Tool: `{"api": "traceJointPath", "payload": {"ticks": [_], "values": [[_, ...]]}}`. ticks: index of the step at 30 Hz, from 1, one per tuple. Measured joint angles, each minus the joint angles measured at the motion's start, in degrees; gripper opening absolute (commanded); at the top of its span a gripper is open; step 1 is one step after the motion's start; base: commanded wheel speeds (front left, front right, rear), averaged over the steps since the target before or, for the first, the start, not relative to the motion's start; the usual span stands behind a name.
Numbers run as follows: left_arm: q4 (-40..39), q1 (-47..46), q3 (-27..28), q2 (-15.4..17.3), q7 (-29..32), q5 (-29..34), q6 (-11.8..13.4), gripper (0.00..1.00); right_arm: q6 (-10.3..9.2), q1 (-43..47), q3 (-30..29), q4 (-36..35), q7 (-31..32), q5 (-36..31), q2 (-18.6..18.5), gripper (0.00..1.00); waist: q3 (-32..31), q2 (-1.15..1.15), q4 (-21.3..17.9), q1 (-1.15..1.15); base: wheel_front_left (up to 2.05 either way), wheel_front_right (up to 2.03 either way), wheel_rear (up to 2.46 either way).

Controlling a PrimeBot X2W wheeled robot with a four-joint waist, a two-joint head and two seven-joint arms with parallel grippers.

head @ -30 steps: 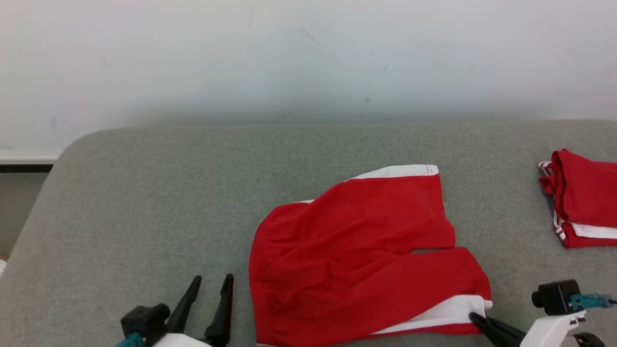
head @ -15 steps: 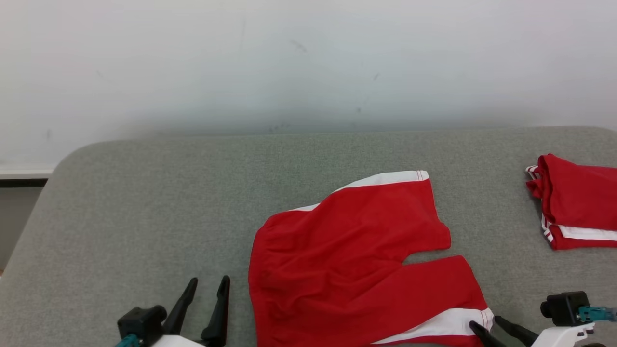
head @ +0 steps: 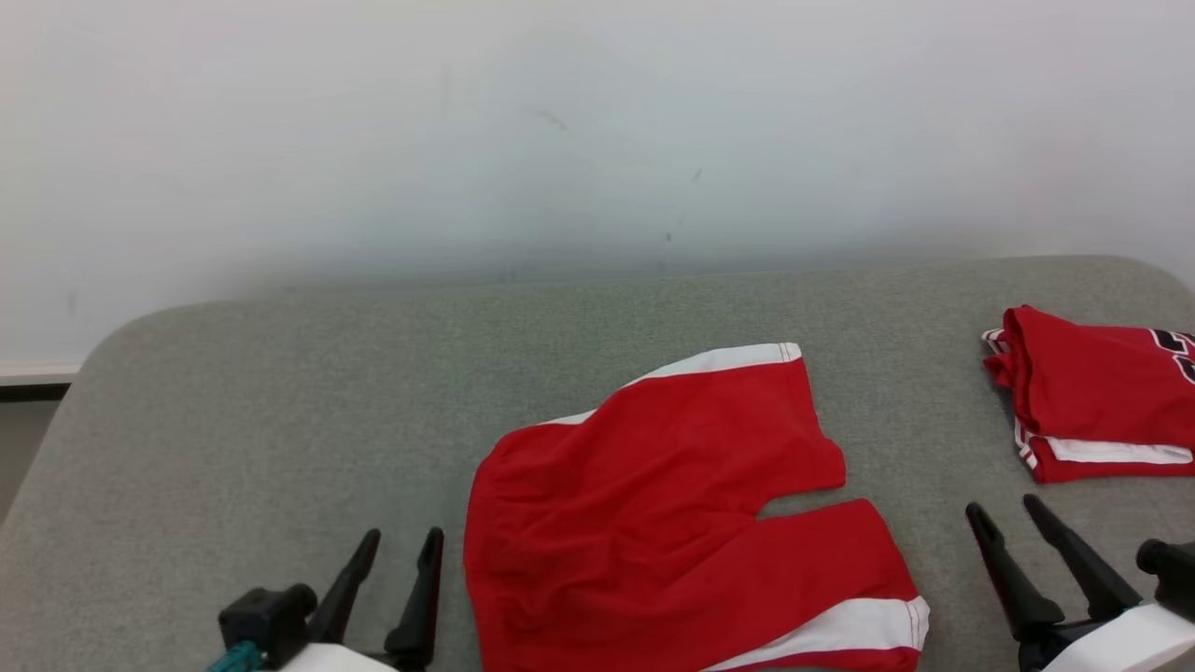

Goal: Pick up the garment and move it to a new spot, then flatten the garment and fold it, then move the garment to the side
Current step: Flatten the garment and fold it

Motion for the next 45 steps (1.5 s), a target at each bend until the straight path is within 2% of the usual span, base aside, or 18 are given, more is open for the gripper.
{"api": "traceJointPath", "payload": {"ticks": [5,10,15,19,34,45], "values": [[-3.2,1.2,1.6,-0.2,-2.0,0.0,1.0,1.00,0.00,2.7,-6.8,-1.9,-4.4,-7.8,4.5,1.00,-0.5,0.00,-1.1,0.00,0.00,0.00,0.00],[-6.6,3.4,5.1,-1.1,-2.6,0.7,2.0,1.00,0.00,6.2,-12.2,-5.7,-6.1,-14.9,8.8,1.00,-0.8,0.00,-2.3,0.00,0.00,0.00,0.00],[-12.7,6.7,10.2,-2.8,-2.7,3.7,2.3,1.00,0.00,10.9,-14.0,-7.2,-6.4,-19.7,12.1,1.00,-1.0,0.00,-2.8,0.00,0.00,0.00,0.00],[-14.0,9.4,12.0,-3.8,-2.7,4.8,1.7,1.00,0.00,13.1,-14.5,-6.5,-6.4,-21.1,13.8,1.00,-1.2,0.00,-3.0,0.00,0.00,0.00,0.00],[-13.1,9.6,12.2,-4.6,-2.7,5.7,0.0,1.00,0.00,13.1,-14.1,-5.3,-6.4,-20.7,13.4,1.00,-1.7,0.00,-2.5,0.00,0.00,0.00,0.00],[-11.6,9.6,11.3,-4.6,-2.7,7.5,0.0,1.00,0.00,12.6,-14.0,-5.1,-6.4,-20.6,12.6,1.00,-1.8,0.00,-2.3,0.00,0.00,0.00,0.00]]}}
